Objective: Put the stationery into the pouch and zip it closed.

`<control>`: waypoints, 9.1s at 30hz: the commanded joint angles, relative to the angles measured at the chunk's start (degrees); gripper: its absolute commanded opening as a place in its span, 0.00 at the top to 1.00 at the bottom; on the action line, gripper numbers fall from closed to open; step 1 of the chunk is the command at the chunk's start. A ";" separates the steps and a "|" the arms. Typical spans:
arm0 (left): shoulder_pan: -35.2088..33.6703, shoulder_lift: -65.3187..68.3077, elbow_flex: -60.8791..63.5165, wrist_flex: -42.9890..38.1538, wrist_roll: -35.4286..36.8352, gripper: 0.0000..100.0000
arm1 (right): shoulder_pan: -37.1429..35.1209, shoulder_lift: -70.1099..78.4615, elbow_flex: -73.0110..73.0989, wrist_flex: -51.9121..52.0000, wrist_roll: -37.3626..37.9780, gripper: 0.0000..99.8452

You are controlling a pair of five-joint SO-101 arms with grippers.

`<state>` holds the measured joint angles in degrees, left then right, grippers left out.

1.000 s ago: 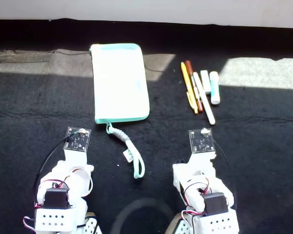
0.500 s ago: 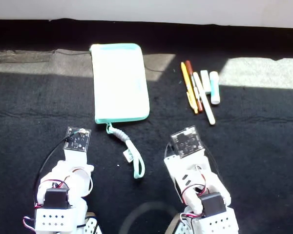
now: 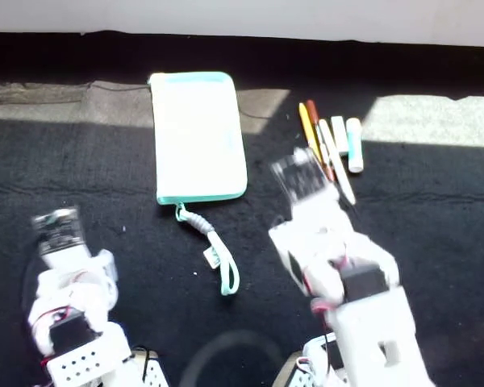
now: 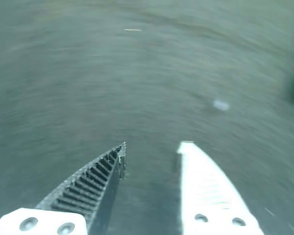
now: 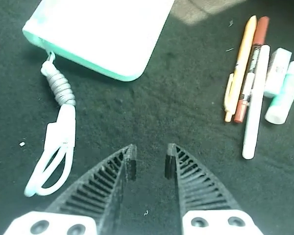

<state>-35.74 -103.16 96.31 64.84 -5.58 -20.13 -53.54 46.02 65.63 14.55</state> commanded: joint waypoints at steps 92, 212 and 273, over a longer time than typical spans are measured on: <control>23.34 62.11 -89.10 24.09 7.30 0.74 | -21.41 51.30 -78.29 31.08 7.30 0.99; 26.68 63.25 -74.95 12.48 18.55 0.99 | -5.32 50.59 -94.11 33.19 3.60 0.99; 32.04 68.00 -73.01 6.15 15.38 0.99 | -11.74 64.66 -94.11 31.69 -14.15 0.77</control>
<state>-4.09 -37.49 20.79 71.08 10.33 -32.79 10.29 -48.48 95.60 0.48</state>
